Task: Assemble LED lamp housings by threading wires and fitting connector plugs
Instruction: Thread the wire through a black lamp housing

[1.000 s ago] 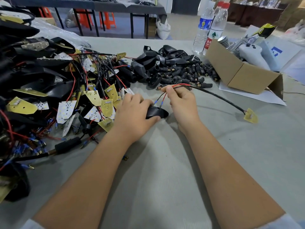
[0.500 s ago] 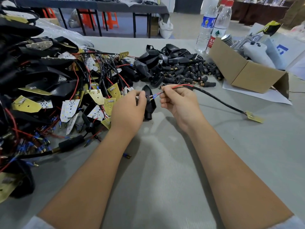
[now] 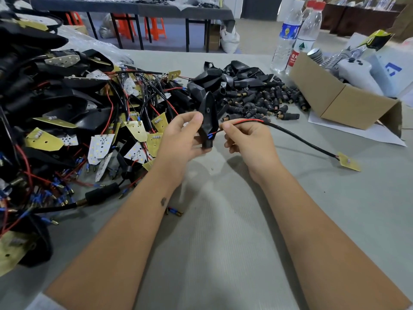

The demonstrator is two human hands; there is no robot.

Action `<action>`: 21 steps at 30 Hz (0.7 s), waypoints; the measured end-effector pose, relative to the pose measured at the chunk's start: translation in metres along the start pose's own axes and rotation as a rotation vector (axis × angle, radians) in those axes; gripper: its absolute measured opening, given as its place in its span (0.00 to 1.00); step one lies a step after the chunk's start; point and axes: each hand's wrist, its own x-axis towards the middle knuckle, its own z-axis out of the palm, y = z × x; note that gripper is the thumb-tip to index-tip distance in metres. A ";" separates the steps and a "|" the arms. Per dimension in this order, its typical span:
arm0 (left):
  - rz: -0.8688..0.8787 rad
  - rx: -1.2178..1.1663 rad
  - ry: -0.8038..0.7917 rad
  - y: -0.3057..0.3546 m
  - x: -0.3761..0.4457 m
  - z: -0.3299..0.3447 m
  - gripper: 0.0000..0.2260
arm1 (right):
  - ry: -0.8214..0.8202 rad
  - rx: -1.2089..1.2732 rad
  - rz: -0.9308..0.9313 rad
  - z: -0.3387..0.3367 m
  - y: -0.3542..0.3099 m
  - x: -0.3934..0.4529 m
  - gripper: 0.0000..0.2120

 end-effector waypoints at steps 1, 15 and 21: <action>-0.043 -0.118 -0.025 0.001 0.001 0.000 0.04 | 0.016 0.011 0.015 -0.001 0.000 0.001 0.07; 0.000 0.025 -0.064 -0.003 -0.002 0.001 0.10 | 0.036 0.067 0.011 0.000 -0.001 0.000 0.07; -0.011 -0.017 -0.062 -0.004 -0.004 0.001 0.10 | -0.048 0.018 -0.013 0.002 -0.002 -0.002 0.06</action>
